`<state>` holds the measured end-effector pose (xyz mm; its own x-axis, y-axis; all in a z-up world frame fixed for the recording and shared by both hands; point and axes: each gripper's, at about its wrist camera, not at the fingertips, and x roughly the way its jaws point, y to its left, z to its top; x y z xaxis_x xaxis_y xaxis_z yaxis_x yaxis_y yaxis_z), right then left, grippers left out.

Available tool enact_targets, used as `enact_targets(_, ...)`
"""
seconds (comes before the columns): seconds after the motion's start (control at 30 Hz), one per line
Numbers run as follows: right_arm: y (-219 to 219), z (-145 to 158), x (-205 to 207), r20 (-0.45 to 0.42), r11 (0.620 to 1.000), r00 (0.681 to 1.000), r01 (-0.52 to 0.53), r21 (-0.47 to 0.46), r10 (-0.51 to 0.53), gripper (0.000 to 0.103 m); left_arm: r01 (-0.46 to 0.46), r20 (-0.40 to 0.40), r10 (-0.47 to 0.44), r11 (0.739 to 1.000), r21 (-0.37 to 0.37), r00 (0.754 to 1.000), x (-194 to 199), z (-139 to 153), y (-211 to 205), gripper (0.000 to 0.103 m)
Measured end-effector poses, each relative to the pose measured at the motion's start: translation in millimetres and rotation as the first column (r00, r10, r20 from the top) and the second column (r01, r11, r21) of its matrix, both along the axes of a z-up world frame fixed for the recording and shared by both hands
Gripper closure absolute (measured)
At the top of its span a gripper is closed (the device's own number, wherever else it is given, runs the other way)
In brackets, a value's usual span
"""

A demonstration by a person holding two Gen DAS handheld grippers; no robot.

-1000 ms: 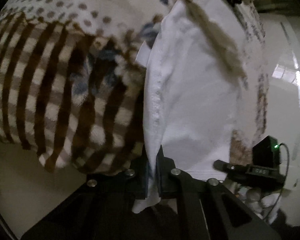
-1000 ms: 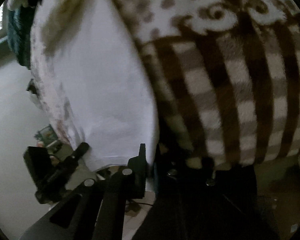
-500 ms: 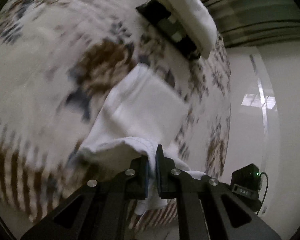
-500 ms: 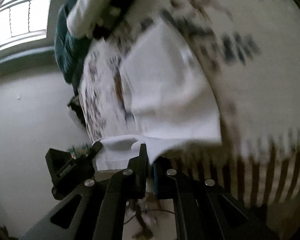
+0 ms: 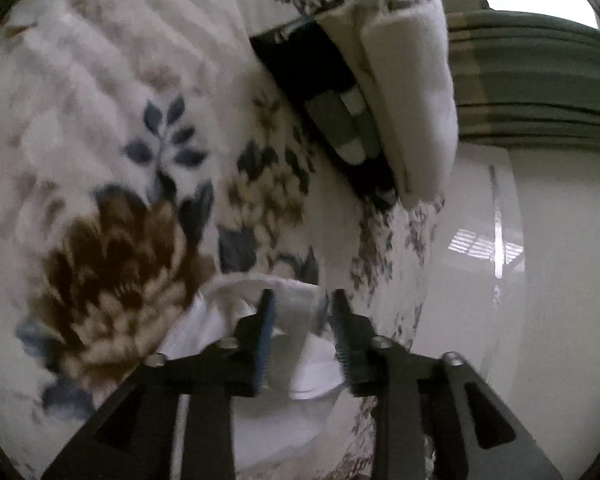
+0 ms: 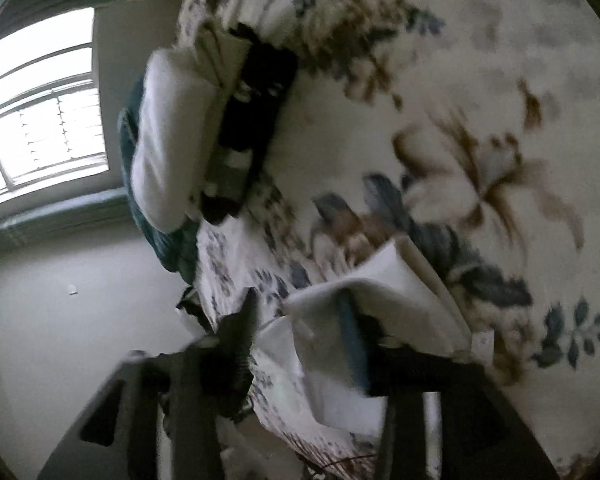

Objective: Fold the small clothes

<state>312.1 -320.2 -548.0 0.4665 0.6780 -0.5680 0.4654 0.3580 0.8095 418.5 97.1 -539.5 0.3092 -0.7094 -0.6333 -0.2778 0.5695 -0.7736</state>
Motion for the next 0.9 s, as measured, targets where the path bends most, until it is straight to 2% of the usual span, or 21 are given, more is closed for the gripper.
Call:
enact_targets(0.07,-1.3,6.6,-3.5,-0.005,0.997,1.0,-0.031,-0.071,0.031,0.042,0.007,0.015,-0.007,0.999,0.033,1.0,3.3,1.3,4.7,0.067)
enact_targets(0.13,-5.7,10.9,-11.5,-0.032,0.983,0.997,-0.075,-0.165,0.071,0.042,0.066,0.019,-0.068,0.991,0.115,0.997,3.5,0.1,1.9,0.066)
enact_targets(0.23,-7.2,2.1,-16.7,-0.09,0.955,0.989,-0.138,-0.262,0.119,0.042,0.19,-0.001,-0.195,0.953,0.237,0.981,2.4,-11.2,-14.7,0.066)
enact_targets(0.37,-10.3,-28.8,-13.4,-0.166,0.937,0.975,-0.192,-0.293,0.149,0.042,0.297,-0.061,-0.293,0.906,0.3,0.954,9.2,-38.5,-40.8,0.066)
enact_targets(0.4,-8.3,-40.0,-7.1,-0.188,0.937,0.97,-0.205,-0.284,0.156,0.042,0.304,-0.064,-0.299,0.899,0.315,0.952,11.1,-43.4,-46.0,0.069)
enact_targets(0.43,-6.8,-45.6,-3.0,-0.193,0.939,0.969,-0.208,-0.275,0.158,0.042,0.296,-0.058,-0.293,0.899,0.324,0.954,12.0,-44.6,-47.5,0.085)
enact_targets(0.47,-4.5,-49.9,1.4,-0.192,0.941,0.968,-0.209,-0.266,0.16,0.045,0.285,-0.044,-0.287,0.901,0.328,0.957,11.7,-43.3,-47.3,0.097)
enact_targets(0.5,-2.4,-50.6,5.2,-0.182,0.941,0.971,-0.203,-0.27,0.157,0.066,0.276,-0.028,-0.283,0.902,0.333,0.959,11.6,-38.2,-45.0,0.098)
enact_targets(0.57,4.6,-44.4,15.0,-0.16,0.925,0.973,-0.211,-0.316,0.167,0.097,0.252,-0.009,-0.264,0.91,0.329,0.965,10.0,-32.2,-36.6,0.099)
enact_targets(0.63,14.2,-33.5,23.1,-0.114,0.91,0.976,-0.216,-0.355,0.188,0.098,0.214,-0.011,-0.223,0.921,0.325,0.975,12.5,-31.4,-24.7,0.099)
enact_targets(0.7,20.7,-31.2,28.7,-0.118,0.885,0.971,-0.237,-0.401,0.206,0.098,0.194,-0.035,-0.194,0.921,0.336,0.98,18.5,-40.3,-16.1,0.099)
enact_targets(0.77,21.3,-39.7,32.0,-0.16,0.874,0.966,-0.251,-0.416,0.202,0.098,0.205,-0.076,-0.191,0.933,0.297,0.979,25.3,-53.0,-9.4,0.099)
enact_targets(0.8,19.6,-45.2,32.2,-0.188,0.876,0.962,-0.259,-0.407,0.197,0.097,0.218,-0.105,-0.197,0.944,0.247,0.975,29.0,-59.0,-7.4,0.098)
enact_targets(0.87,13.6,-50.6,30.9,-0.218,0.896,0.958,-0.257,-0.362,0.186,0.091,0.245,-0.113,-0.225,0.945,0.217,0.968,29.5,-58.3,-6.1,0.085)
enact_targets(0.9,9.4,-49.6,27.6,-0.223,0.903,0.957,-0.253,-0.347,0.183,0.075,0.265,-0.104,-0.247,0.94,0.216,0.963,26.6,-54.0,-6.3,0.065)
